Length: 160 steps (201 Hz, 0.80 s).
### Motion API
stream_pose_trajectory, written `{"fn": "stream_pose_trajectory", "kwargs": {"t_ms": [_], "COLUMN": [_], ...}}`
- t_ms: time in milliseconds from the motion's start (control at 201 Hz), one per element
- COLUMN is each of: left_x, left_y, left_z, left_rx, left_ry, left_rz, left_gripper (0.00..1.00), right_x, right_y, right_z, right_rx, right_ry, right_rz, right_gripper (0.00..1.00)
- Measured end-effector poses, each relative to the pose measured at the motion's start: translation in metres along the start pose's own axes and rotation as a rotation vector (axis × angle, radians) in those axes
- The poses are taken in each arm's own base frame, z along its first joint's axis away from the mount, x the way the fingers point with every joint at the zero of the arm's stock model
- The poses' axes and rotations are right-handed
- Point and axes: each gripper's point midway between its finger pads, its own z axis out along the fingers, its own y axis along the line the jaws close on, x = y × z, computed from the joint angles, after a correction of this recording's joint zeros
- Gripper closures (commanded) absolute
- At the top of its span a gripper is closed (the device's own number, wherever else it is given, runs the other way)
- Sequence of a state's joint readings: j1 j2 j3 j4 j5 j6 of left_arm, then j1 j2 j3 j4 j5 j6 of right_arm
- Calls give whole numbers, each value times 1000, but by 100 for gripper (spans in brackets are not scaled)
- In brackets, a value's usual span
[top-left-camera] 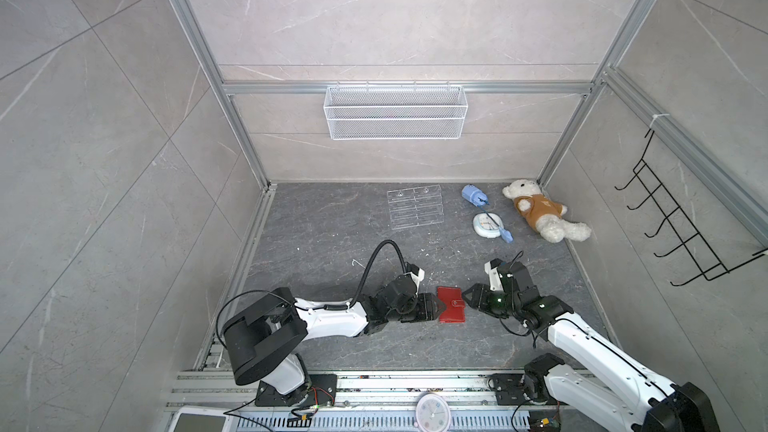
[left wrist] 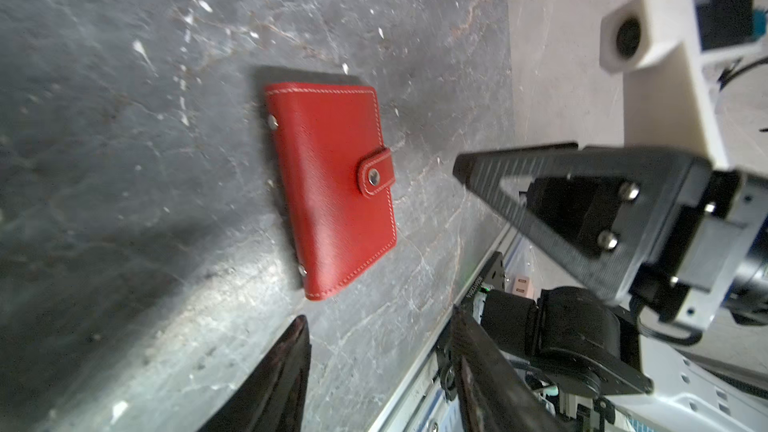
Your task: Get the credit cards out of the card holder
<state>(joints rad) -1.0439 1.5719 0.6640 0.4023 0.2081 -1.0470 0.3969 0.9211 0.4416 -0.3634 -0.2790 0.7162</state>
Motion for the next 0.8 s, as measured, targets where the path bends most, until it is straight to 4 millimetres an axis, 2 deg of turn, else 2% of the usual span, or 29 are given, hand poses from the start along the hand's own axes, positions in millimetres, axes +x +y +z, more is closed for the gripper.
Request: {"fn": "stream_pose_trajectory", "kwargs": {"t_ms": [110, 214, 373, 508, 796], "left_x": [-7, -4, 2, 1, 1], "left_y": [16, 26, 32, 30, 33], "left_z": [11, 21, 35, 41, 47], "left_rx": [1, 1, 26, 70, 93], "left_ry": [-1, 20, 41, 35, 29], "left_rz": [-27, -44, -74, -94, -128], "left_gripper": [43, 43, 44, 46, 64], "right_x": [15, 22, 26, 32, 35], "right_y": [-10, -15, -18, -23, -14], "right_z": [5, 10, 20, 29, 46], "right_rx": [1, 0, -7, -4, -46], "right_ry": [36, 54, 72, 96, 112], "right_rz": [37, 55, 68, 77, 62], "right_gripper": [65, 73, 75, 77, 80]}}
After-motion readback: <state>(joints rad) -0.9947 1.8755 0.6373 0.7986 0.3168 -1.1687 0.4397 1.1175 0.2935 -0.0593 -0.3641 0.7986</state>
